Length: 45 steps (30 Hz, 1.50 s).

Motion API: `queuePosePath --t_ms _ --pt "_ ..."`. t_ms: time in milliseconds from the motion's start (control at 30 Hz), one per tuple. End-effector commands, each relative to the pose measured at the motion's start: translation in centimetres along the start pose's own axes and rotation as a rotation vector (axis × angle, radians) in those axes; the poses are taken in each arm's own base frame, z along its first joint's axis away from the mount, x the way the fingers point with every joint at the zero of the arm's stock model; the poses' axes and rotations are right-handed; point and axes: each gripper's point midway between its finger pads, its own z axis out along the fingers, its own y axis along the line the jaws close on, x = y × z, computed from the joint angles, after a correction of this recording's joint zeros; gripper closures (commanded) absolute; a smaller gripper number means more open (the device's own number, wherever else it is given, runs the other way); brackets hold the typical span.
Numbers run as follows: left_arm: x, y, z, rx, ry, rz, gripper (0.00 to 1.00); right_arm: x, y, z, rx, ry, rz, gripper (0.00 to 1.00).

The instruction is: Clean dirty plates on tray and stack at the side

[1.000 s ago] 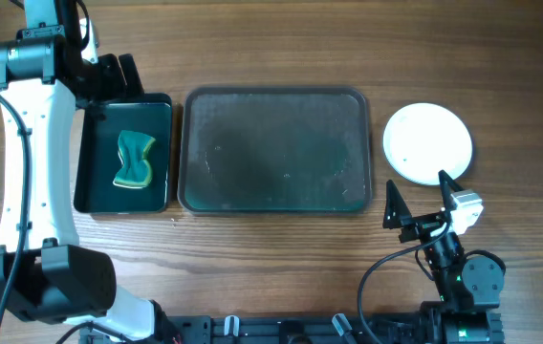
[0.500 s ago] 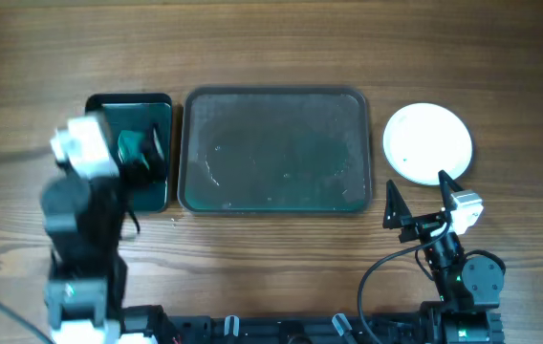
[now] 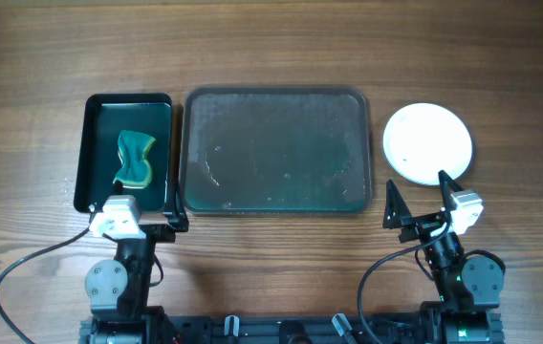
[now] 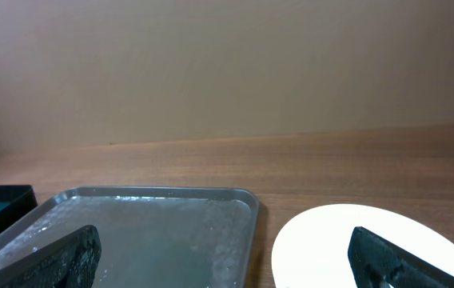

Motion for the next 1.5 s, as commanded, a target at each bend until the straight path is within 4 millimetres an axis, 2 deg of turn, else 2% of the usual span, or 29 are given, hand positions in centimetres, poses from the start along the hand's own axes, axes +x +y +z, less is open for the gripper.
queuePosePath --t_ms 0,67,1467 --pt "0.9 -0.1 0.1 0.01 0.004 -0.006 0.0 -0.2 0.4 0.0 -0.018 -0.009 0.009 0.01" --pt "2.2 0.1 0.3 0.009 0.03 -0.008 0.0 -0.2 0.4 0.0 -0.018 -0.008 0.01 0.0" --pt "2.2 0.0 0.3 0.015 0.028 -0.006 0.0 -0.2 0.4 0.0 -0.018 -0.009 0.01 0.0"
